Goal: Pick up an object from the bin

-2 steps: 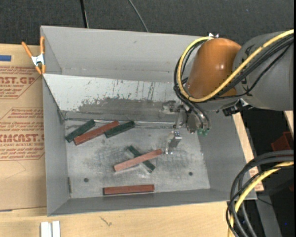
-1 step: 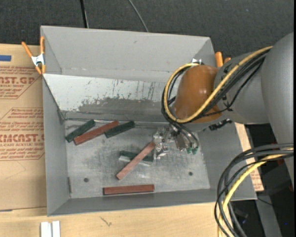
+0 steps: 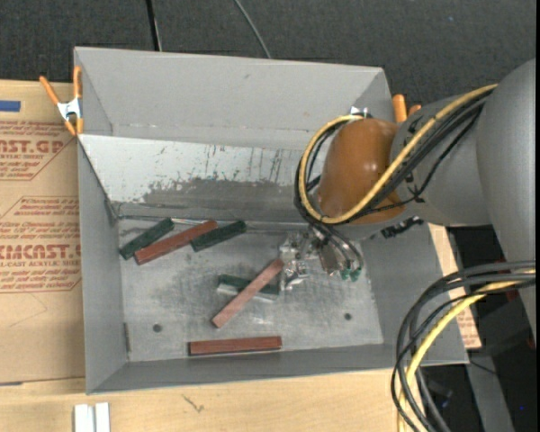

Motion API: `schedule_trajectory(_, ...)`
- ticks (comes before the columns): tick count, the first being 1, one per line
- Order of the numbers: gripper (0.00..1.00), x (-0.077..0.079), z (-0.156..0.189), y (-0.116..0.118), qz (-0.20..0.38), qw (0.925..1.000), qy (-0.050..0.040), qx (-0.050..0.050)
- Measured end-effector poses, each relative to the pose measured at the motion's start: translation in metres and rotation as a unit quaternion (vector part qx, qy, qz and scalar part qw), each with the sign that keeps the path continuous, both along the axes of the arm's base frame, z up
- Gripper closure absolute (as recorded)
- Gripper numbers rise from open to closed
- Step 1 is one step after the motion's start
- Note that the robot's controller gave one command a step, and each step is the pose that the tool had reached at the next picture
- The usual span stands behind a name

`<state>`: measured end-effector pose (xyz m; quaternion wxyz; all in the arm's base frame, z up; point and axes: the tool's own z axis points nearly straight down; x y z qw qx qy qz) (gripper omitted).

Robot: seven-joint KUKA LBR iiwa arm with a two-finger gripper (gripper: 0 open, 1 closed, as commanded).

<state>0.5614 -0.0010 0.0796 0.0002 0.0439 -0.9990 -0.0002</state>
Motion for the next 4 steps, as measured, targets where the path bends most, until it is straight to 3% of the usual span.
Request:
schedule_trajectory(1, 1.0, 0.004, 0.06, -0.001, 0.015, 0.9999, 0.0016, 0.0)
schedule_trajectory(2, 0.0, 0.007, 0.003, -0.005, 0.008, 1.0, 0.0015, 0.001)
schedule_trajectory(3, 0.0, 0.008, 0.006, -0.005, 0.008, 1.0, -0.0006, 0.001)
schedule_trajectory(4, 1.0, 0.014, -0.006, 0.015, -0.033, 0.9995, 0.0008, 0.0)
